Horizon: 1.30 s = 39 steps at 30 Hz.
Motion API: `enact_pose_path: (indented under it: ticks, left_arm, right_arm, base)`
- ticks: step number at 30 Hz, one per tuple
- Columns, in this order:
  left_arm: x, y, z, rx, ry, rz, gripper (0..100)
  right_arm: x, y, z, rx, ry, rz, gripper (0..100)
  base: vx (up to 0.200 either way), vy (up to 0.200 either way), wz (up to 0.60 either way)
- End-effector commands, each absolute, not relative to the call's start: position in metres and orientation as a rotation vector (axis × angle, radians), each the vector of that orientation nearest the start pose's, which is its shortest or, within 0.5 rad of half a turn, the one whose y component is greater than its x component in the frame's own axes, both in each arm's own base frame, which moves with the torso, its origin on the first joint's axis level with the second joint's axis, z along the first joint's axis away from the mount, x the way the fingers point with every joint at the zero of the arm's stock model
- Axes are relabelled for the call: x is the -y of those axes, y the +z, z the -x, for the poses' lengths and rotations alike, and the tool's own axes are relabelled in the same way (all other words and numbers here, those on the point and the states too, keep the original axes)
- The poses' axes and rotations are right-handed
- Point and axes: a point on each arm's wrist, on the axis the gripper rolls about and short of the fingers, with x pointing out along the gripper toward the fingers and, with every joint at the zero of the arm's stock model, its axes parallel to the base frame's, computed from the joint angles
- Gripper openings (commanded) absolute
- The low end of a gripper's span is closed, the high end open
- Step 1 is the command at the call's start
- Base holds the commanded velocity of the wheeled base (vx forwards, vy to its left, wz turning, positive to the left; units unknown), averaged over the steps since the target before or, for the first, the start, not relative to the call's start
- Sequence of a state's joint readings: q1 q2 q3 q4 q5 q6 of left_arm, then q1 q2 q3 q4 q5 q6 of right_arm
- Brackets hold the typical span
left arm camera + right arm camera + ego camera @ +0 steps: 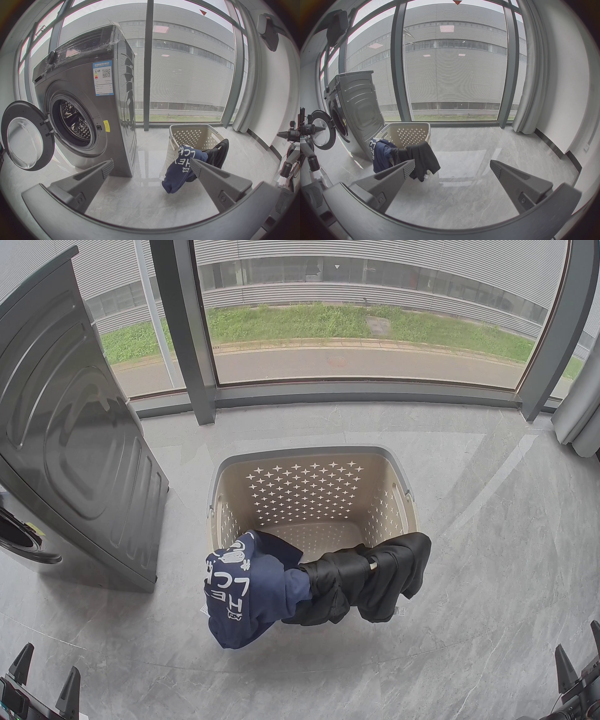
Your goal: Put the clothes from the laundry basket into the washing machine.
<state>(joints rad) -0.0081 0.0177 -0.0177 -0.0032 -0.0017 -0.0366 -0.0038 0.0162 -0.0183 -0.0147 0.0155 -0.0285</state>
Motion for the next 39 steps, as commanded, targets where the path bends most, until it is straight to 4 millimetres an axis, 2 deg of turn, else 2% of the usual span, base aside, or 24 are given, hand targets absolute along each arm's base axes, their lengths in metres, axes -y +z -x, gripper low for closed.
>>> enact_pose_path:
  ticks: [1,3,5,7,10,11,12,16,17,18,19,23,26,27,32,39]
  left_arm:
    - [0.000,0.076,0.023,0.003,-0.009,0.035,100]
    - [0.000,0.076,0.023,0.004,-0.009,0.035,100]
    - [0.000,0.076,0.023,0.001,-0.009,0.035,100]
    - [0.000,0.076,0.023,0.004,-0.009,0.035,100]
    - [0.000,0.076,0.023,0.003,-0.009,0.037,100]
    - [0.000,0.076,0.023,0.003,-0.008,0.037,100]
    - [0.000,0.076,0.023,0.001,-0.008,0.037,100]
    - [0.000,0.076,0.023,0.001,-0.009,0.037,100]
    - [0.000,0.076,0.023,0.004,-0.008,0.037,100]
    - [0.000,0.076,0.023,0.004,-0.008,0.037,100]
    - [0.000,0.076,0.023,0.004,-0.008,0.037,100]
    - [0.000,0.076,0.023,0.001,-0.009,0.037,100]
    - [0.000,0.076,0.023,0.001,-0.008,0.037,100]
    - [0.000,0.076,0.023,0.004,-0.008,0.037,100]
    - [0.000,0.076,0.023,0.001,-0.008,0.038,100]
    - [0.000,0.076,0.023,0.003,-0.008,0.038,100]
  right_arm:
    - [-0.001,0.127,0.036,0.175,0.026,0.018,100]
    - [-0.001,0.135,0.031,0.129,0.044,0.015,100]
    - [-0.002,0.132,0.019,0.020,0.089,-0.002,100]
    - [-0.003,0.127,-0.003,-0.149,0.164,-0.085,100]
    - [-0.005,0.138,-0.032,-0.254,0.183,-0.171,100]
    - [-0.005,0.140,-0.037,-0.263,0.184,-0.172,100]
    - [-0.007,0.146,-0.055,-0.276,0.190,-0.172,100]
    - [-0.014,0.152,-0.104,-0.290,0.223,-0.158,100]
    - [-0.016,0.152,-0.116,-0.292,0.229,-0.150,100]
    - [-0.016,0.152,-0.116,-0.292,0.229,-0.150,100]
    - [-0.020,0.149,-0.135,-0.299,0.238,-0.138,100]
    - [-0.025,0.140,-0.167,-0.365,0.237,-0.137,100]
    - [-0.026,0.138,-0.173,-0.379,0.239,-0.137,100]
    - [-0.031,0.134,-0.187,-0.412,0.252,-0.143,100]
    - [-0.042,0.125,-0.190,-0.472,0.296,-0.130,100]
    - [-0.055,0.102,-0.203,-0.576,0.313,-0.105,100]
  base:
    - [0.000,0.000,0.00]
    - [0.000,0.000,0.00]
    - [0.000,0.000,0.00]
    - [0.000,0.000,0.00]
    - [-0.133,0.000,0.00]
    - [-0.200,0.000,0.00]
    - [0.000,0.000,0.00]
    - [0.000,0.000,0.00]
    - [0.000,0.000,0.00]
    - [0.000,0.000,0.00]
    - [0.000,0.000,0.00]
    - [0.000,0.000,0.00]
    - [0.000,0.000,0.00]
    - [0.000,0.000,0.00]
    - [0.120,0.000,0.00]
    - [0.000,0.000,0.00]
